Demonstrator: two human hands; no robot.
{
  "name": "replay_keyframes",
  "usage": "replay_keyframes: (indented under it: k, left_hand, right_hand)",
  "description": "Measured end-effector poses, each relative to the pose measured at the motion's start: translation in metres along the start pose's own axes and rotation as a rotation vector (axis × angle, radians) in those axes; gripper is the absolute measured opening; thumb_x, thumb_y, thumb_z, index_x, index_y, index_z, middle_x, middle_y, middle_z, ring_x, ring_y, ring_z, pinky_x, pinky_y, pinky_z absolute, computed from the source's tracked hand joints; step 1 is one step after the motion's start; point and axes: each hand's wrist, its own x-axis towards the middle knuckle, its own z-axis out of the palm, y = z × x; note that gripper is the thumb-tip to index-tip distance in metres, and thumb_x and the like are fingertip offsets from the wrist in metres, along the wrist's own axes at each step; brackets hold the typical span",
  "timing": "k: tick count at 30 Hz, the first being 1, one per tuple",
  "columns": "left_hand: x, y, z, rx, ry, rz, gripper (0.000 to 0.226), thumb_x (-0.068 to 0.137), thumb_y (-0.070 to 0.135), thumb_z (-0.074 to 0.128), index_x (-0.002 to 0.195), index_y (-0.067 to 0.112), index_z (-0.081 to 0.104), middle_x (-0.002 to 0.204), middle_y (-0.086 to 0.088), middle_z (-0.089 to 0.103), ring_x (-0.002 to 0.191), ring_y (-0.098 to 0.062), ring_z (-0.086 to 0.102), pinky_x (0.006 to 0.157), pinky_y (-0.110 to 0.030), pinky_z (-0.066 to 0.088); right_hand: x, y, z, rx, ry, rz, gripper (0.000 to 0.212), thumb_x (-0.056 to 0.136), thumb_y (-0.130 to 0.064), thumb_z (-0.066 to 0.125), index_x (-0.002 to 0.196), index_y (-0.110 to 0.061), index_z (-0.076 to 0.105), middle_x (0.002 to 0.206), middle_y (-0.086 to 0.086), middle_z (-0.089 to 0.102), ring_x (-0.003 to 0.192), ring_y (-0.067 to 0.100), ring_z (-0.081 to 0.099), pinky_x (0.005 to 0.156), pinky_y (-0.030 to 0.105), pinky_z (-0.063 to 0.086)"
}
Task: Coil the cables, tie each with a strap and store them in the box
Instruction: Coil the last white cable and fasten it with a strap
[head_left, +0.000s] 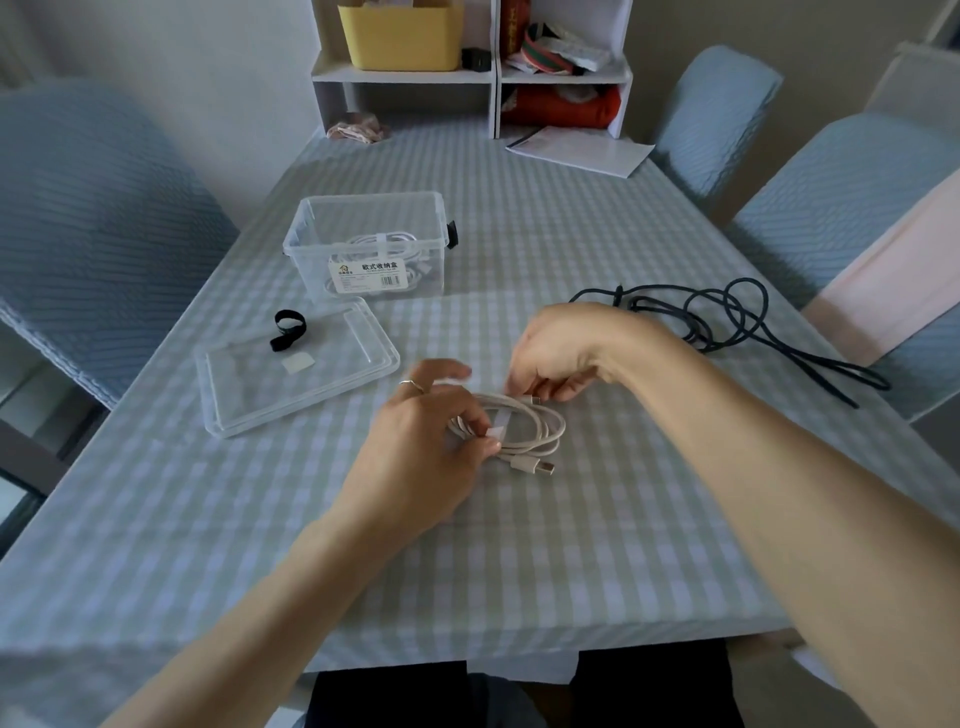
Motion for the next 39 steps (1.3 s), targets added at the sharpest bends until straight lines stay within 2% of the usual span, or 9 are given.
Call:
replay_keyframes:
  k: [3, 6, 11, 15, 18, 23, 26, 33, 39]
  left_hand:
    - [0.008, -0.005, -0.006, -0.025, -0.123, 0.043, 0.019, 0.078, 0.013, 0.081, 0.073, 0.019, 0.064, 0.132, 0.012, 0.058, 0.115, 0.0, 0.057, 0.083, 0.004, 0.028]
    - [0.011, -0.01, -0.007, -0.04, -0.165, 0.069, 0.017, 0.083, 0.017, 0.077, 0.074, 0.018, 0.063, 0.122, 0.013, 0.067, 0.098, 0.01, 0.06, 0.077, 0.0, 0.034]
    - [0.01, -0.014, -0.004, 0.025, -0.155, 0.272, 0.005, 0.082, 0.014, 0.067, 0.086, 0.014, 0.063, 0.105, 0.008, 0.072, 0.082, -0.007, 0.061, 0.072, -0.007, 0.041]
    - [0.011, -0.017, -0.003, 0.04, -0.157, 0.308, 0.005, 0.082, 0.013, 0.064, 0.083, 0.011, 0.059, 0.104, 0.006, 0.072, 0.089, -0.013, 0.062, 0.075, -0.023, 0.046]
    - [0.012, -0.022, -0.003, 0.048, -0.175, 0.305, 0.006, 0.084, 0.016, 0.063, 0.083, 0.013, 0.057, 0.108, 0.002, 0.072, 0.094, -0.017, 0.065, 0.076, -0.029, 0.047]
    - [0.012, -0.023, -0.002, 0.038, -0.18, 0.294, 0.008, 0.084, 0.018, 0.064, 0.091, 0.014, 0.067, 0.122, 0.008, 0.069, 0.101, -0.006, 0.063, 0.082, -0.018, 0.048]
    - [0.011, -0.024, -0.001, 0.062, -0.182, 0.294, 0.017, 0.086, 0.019, 0.062, 0.101, 0.016, 0.071, 0.126, 0.006, 0.067, 0.115, -0.014, 0.063, 0.088, -0.034, 0.053]
    - [0.007, -0.025, -0.002, 0.106, -0.178, 0.345, 0.027, 0.092, 0.031, 0.053, 0.107, 0.017, 0.07, 0.129, 0.003, 0.065, 0.116, -0.017, 0.063, 0.084, -0.041, 0.057]
    - [0.008, -0.027, 0.0, 0.097, -0.193, 0.388, 0.024, 0.094, 0.025, 0.055, 0.111, 0.015, 0.068, 0.131, 0.001, 0.064, 0.12, -0.019, 0.062, 0.087, -0.043, 0.056]
  right_hand:
    - [-0.004, 0.002, 0.001, 0.013, 0.041, -0.041, 0.018, 0.086, -0.012, 0.072, 0.102, -0.005, 0.075, 0.085, 0.004, 0.07, 0.075, 0.013, 0.063, 0.07, 0.024, 0.053]
    - [-0.009, 0.01, 0.007, 0.066, 0.113, -0.109, 0.009, 0.084, -0.015, 0.075, 0.092, -0.013, 0.074, 0.089, 0.004, 0.075, 0.085, 0.019, 0.072, 0.081, 0.032, 0.06]
    - [-0.025, 0.046, 0.039, -0.006, 0.481, -0.48, 0.01, 0.09, -0.02, 0.069, 0.098, -0.025, 0.069, 0.089, -0.01, 0.07, 0.081, 0.004, 0.066, 0.075, 0.032, 0.056]
    - [-0.029, 0.079, 0.054, -0.19, 0.468, -0.717, 0.031, 0.094, -0.029, 0.055, 0.121, -0.021, 0.068, 0.12, -0.007, 0.065, 0.111, 0.008, 0.06, 0.094, 0.029, 0.05]
    - [-0.033, 0.086, 0.05, -0.348, 0.426, -0.75, 0.041, 0.094, -0.044, 0.047, 0.12, -0.023, 0.07, 0.134, -0.003, 0.058, 0.121, 0.013, 0.055, 0.098, 0.03, 0.049]
    - [-0.038, 0.088, 0.041, -0.45, 0.365, -0.727, 0.057, 0.088, -0.069, 0.045, 0.111, -0.022, 0.068, 0.144, -0.003, 0.05, 0.128, 0.014, 0.048, 0.101, 0.032, 0.044]
    - [-0.036, 0.089, 0.053, -0.469, 0.482, -0.782, 0.049, 0.088, -0.061, 0.052, 0.105, -0.019, 0.069, 0.138, 0.003, 0.055, 0.12, 0.021, 0.057, 0.092, 0.041, 0.053]
    - [-0.036, 0.087, 0.059, -0.234, 0.488, -0.733, 0.033, 0.085, -0.05, 0.055, 0.093, -0.024, 0.074, 0.121, -0.013, 0.057, 0.105, 0.009, 0.057, 0.082, 0.037, 0.053]
    - [-0.044, 0.091, 0.07, -0.245, 0.536, -0.679, 0.036, 0.086, -0.049, 0.055, 0.109, -0.027, 0.073, 0.145, -0.009, 0.05, 0.124, 0.01, 0.053, 0.09, 0.033, 0.053]
